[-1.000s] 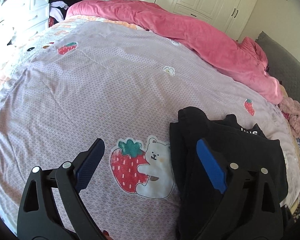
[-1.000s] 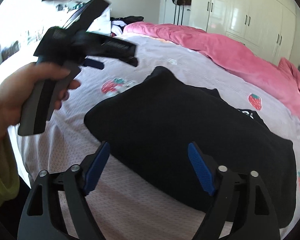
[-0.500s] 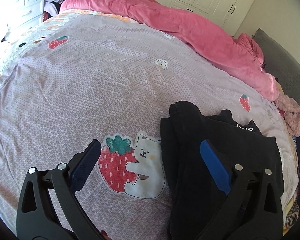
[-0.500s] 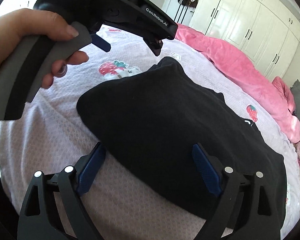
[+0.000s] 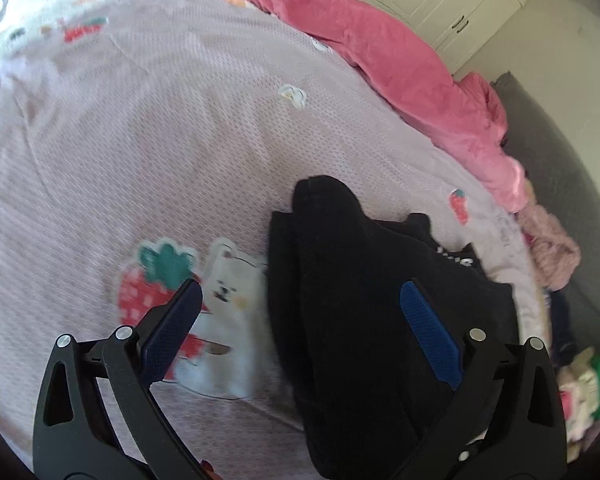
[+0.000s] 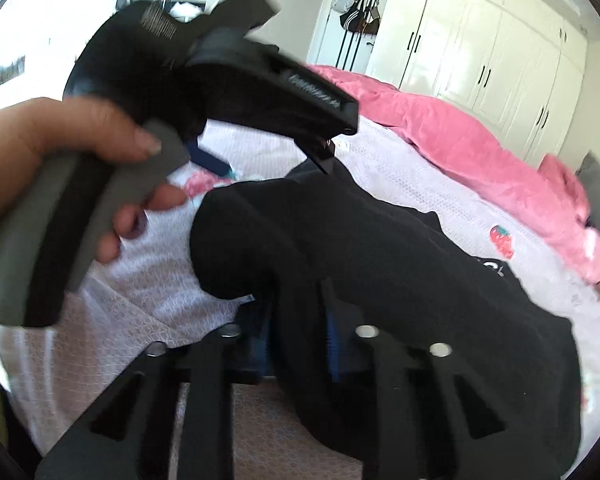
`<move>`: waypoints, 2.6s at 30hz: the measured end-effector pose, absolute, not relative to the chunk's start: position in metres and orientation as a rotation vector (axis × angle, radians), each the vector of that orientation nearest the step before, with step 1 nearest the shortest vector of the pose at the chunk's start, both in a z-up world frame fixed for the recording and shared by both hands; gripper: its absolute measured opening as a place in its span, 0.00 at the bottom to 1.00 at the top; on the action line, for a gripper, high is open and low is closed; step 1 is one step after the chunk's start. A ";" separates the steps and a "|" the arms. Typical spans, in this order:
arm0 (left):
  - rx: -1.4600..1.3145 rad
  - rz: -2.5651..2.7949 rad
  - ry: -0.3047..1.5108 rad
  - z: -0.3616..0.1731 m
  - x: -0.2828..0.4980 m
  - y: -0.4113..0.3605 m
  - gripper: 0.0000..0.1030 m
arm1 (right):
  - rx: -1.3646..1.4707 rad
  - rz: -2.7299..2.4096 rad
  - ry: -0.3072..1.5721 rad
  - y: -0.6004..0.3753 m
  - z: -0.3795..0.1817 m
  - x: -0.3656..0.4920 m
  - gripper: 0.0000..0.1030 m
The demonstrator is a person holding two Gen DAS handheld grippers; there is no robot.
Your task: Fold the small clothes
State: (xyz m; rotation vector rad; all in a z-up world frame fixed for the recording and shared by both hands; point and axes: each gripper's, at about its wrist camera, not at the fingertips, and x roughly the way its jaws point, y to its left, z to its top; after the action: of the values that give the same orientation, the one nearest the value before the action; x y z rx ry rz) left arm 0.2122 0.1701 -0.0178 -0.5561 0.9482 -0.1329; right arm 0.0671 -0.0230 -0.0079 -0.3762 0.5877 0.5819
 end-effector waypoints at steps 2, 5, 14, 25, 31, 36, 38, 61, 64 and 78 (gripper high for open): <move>-0.629 -0.167 0.956 -0.022 0.215 0.168 0.90 | -0.334 0.606 0.586 -0.032 -0.002 0.070 0.12; -0.664 -0.208 0.955 -0.023 0.217 0.157 0.89 | -0.300 0.626 0.575 -0.040 0.005 0.069 0.11; -0.657 -0.292 0.856 0.009 0.214 0.117 0.28 | -0.188 0.622 0.541 -0.072 0.020 0.066 0.10; -0.572 -0.456 0.758 0.056 0.202 0.035 0.25 | -0.029 0.533 0.459 -0.150 0.037 0.055 0.08; -0.572 -0.523 0.757 0.061 0.209 -0.011 0.25 | 0.014 0.483 0.450 -0.188 0.041 0.052 0.08; -0.574 -0.555 0.787 0.053 0.217 -0.044 0.25 | 0.049 0.455 0.469 -0.214 0.037 0.054 0.08; -0.568 -0.562 0.799 0.050 0.219 -0.056 0.25 | 0.063 0.446 0.479 -0.224 0.033 0.053 0.08; -0.518 -0.602 0.845 0.031 0.229 -0.131 0.55 | 0.307 0.361 0.639 -0.303 -0.016 0.055 0.07; -0.461 -0.531 0.850 0.034 0.231 -0.120 0.55 | 0.374 0.368 0.667 -0.312 -0.023 0.052 0.11; -0.243 -0.379 0.870 0.032 0.229 -0.102 0.64 | 0.686 0.472 0.699 -0.355 -0.002 0.073 0.67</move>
State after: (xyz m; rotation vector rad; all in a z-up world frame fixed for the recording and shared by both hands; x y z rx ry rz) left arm 0.2292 -0.1025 0.0321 -0.2434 0.8696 -0.3787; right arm 0.0732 -0.3549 -0.0018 0.6859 0.6994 0.4723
